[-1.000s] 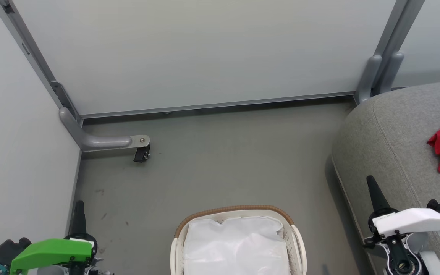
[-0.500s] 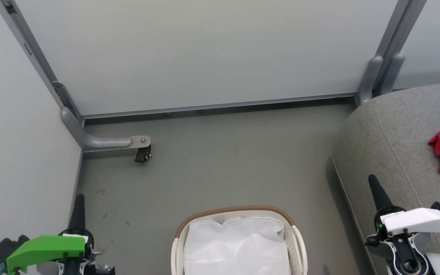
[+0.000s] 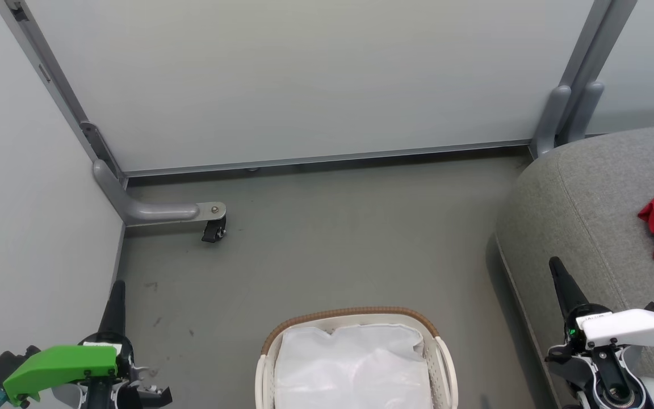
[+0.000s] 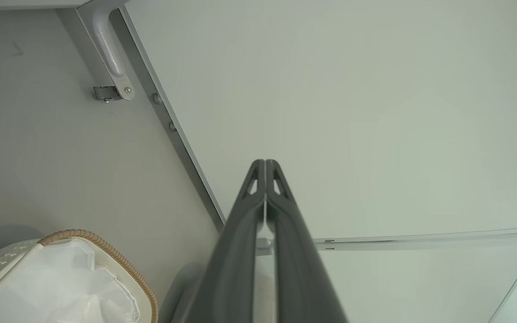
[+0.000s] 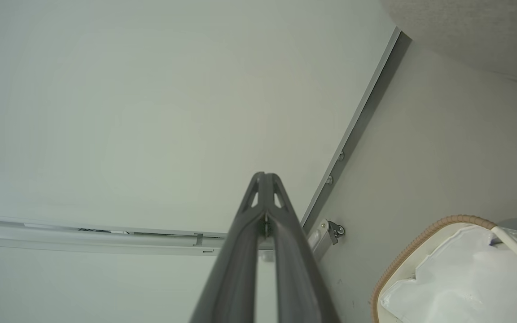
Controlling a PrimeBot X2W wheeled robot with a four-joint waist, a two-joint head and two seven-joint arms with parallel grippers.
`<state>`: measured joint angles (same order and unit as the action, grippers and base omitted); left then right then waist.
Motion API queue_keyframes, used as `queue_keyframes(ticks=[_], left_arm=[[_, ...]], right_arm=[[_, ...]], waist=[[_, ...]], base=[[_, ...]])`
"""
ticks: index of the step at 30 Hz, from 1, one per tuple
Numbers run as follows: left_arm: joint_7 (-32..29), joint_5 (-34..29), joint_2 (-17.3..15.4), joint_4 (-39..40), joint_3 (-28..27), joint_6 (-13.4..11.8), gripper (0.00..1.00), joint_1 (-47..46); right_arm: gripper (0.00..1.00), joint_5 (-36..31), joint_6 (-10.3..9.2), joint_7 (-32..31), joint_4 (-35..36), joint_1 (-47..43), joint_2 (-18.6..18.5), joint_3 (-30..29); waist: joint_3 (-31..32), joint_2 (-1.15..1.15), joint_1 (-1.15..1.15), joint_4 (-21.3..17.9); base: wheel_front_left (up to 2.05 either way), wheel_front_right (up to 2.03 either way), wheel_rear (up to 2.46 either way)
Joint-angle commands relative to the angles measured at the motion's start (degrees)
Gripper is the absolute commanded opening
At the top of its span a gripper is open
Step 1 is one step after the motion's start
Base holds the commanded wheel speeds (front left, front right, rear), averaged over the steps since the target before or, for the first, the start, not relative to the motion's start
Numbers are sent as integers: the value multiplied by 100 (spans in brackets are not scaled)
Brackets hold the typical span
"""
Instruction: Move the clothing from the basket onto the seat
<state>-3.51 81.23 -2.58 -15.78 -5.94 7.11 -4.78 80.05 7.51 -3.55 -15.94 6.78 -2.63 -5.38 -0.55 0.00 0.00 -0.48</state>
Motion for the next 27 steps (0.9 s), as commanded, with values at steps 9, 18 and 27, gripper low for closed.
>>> queue_keyframes(ticks=[9,18,27], left_arm=[[-132,450,-46,95,-46,43,0,-140],[-232,792,-48,147,-59,43,0,-170],[-314,1128,-49,187,-70,53,0,-185]], right_arm=[[0,507,-3,-134,114,-52,-37,-65],[0,879,-3,-224,165,-68,-39,-96],[0,1234,-3,-321,209,-87,-41,-130]], waist=[[12,0,0,16],[24,0,0,31],[36,0,0,46]], base=[[0,0,0],[0,0,0],[0,0,0]])
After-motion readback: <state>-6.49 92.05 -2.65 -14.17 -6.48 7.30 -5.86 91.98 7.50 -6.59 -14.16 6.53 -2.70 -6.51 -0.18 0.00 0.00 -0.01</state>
